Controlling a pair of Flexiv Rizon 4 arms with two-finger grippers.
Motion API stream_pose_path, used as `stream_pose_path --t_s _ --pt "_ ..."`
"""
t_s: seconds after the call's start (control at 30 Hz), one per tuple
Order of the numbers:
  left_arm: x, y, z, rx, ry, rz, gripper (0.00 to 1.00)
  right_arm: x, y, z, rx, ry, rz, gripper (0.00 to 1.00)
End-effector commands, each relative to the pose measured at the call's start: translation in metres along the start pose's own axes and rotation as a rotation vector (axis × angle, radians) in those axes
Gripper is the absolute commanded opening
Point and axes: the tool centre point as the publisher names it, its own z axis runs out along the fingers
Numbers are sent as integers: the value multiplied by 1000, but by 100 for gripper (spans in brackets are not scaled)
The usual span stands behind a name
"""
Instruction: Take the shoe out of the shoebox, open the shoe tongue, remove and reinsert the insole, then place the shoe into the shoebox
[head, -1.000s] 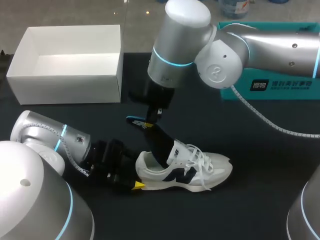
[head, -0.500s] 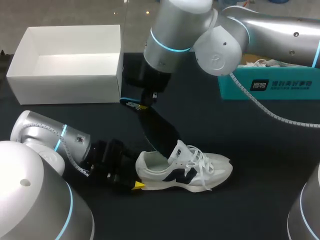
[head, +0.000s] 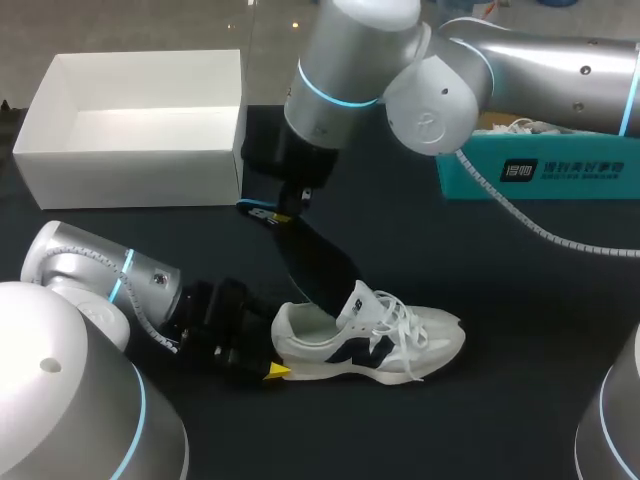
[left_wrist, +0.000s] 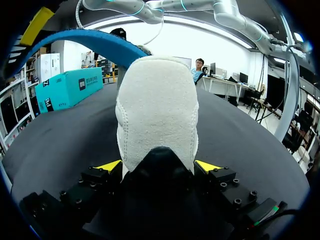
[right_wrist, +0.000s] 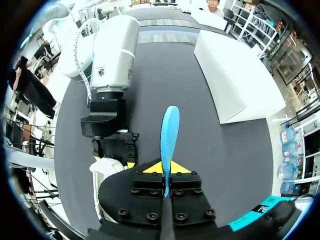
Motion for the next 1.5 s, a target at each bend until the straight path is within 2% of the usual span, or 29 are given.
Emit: stream_pose_path --t_s 0.03,0.67,0.83,1.0,1.27,1.37,1.5 --pt "1 6 6 -4 -1 0 0 0 0 0 -1 0 0 0" --pt "1 6 6 -4 -1 0 0 0 0 0 -1 0 0 0" --pt "1 6 6 -4 -1 0 0 -19 27 -14 -96 -103 38 0" --pt "1 6 6 -4 -1 0 0 -32 43 -17 -160 -124 57 0" --pt "1 6 6 -4 -1 0 0 -40 48 -30 -335 -177 79 0" --pt "1 6 6 -4 -1 0 0 -39 50 -38 -331 -176 77 0" --pt "1 6 6 -4 -1 0 0 -38 50 -40 -365 -173 69 0"
